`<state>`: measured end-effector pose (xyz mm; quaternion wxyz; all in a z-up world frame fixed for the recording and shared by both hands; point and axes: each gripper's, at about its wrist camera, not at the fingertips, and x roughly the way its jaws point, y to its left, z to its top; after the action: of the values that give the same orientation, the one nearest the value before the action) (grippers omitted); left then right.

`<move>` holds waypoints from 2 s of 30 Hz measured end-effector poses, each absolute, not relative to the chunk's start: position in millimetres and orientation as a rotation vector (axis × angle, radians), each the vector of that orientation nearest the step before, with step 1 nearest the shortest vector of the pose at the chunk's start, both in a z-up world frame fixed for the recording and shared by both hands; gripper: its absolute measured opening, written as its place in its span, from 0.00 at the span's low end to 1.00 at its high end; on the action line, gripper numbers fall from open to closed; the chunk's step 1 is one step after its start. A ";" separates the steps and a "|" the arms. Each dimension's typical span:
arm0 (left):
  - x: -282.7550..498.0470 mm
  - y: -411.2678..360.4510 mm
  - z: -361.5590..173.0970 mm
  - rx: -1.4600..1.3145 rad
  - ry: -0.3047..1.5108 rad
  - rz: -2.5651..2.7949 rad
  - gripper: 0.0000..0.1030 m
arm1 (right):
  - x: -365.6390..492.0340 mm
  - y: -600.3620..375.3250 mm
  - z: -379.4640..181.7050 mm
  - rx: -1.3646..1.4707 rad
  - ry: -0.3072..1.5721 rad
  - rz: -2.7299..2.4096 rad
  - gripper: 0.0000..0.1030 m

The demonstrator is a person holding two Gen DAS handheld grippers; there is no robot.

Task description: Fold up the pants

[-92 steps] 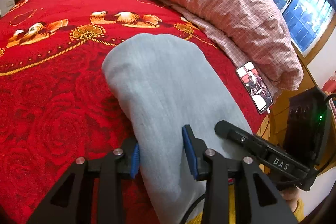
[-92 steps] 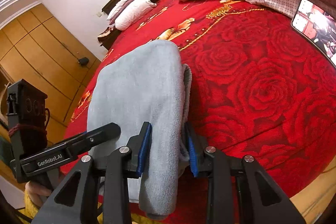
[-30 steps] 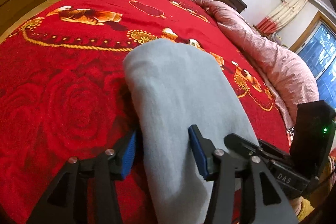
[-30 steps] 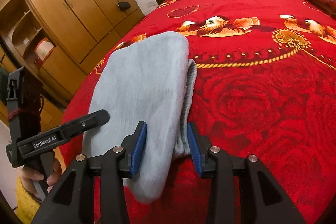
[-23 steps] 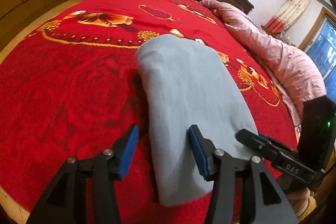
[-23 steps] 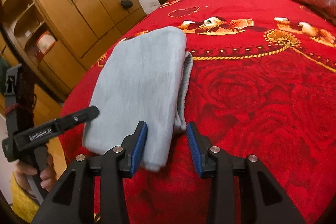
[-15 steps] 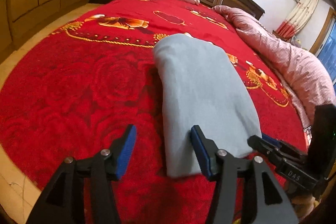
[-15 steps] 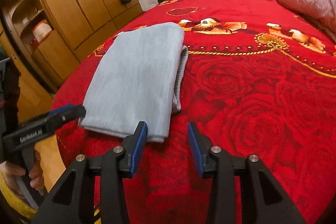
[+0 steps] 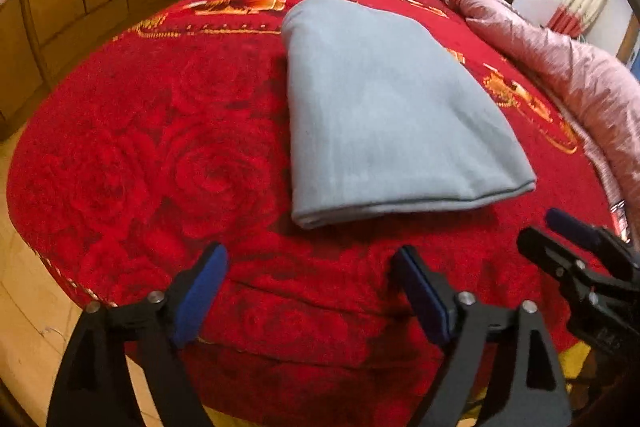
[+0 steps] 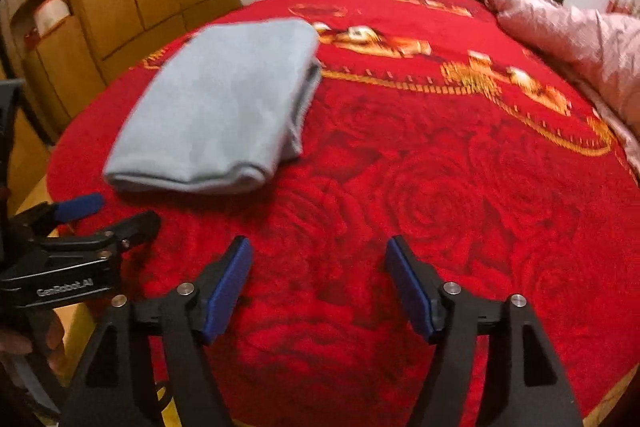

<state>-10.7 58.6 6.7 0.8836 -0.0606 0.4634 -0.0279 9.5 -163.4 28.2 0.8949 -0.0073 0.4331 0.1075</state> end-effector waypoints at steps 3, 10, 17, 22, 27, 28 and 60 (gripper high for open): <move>-7.2 50.6 2.8 -0.108 0.963 -0.035 0.95 | 10.8 -166.5 16.8 0.005 0.905 0.220 0.71; -5.7 38.7 -8.0 -0.057 0.949 -0.006 1.00 | 5.3 -159.1 12.8 -0.031 0.874 0.207 0.77; -5.5 40.9 -9.9 -0.068 0.953 -0.006 1.00 | 6.8 -157.1 11.9 -0.036 0.867 0.208 0.80; -2.6 42.8 -9.9 -0.069 0.963 -0.007 1.00 | 6.4 -156.5 11.7 -0.037 0.867 0.208 0.80; 0.5 43.0 -9.4 -0.069 0.968 -0.008 1.00 | 5.3 -155.7 11.7 -0.041 0.867 0.208 0.81; 0.6 43.2 -9.3 -0.070 0.968 -0.008 1.00 | 4.4 -155.3 11.8 -0.042 0.867 0.207 0.81; 1.7 42.9 -10.3 -0.068 0.970 -0.005 1.00 | 5.3 -155.5 11.7 -0.044 0.867 0.208 0.81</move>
<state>1.7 42.9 -10.3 0.8840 -0.0328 0.4663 -0.0024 5.3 -155.5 11.7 0.9020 -0.0210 0.4193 0.1003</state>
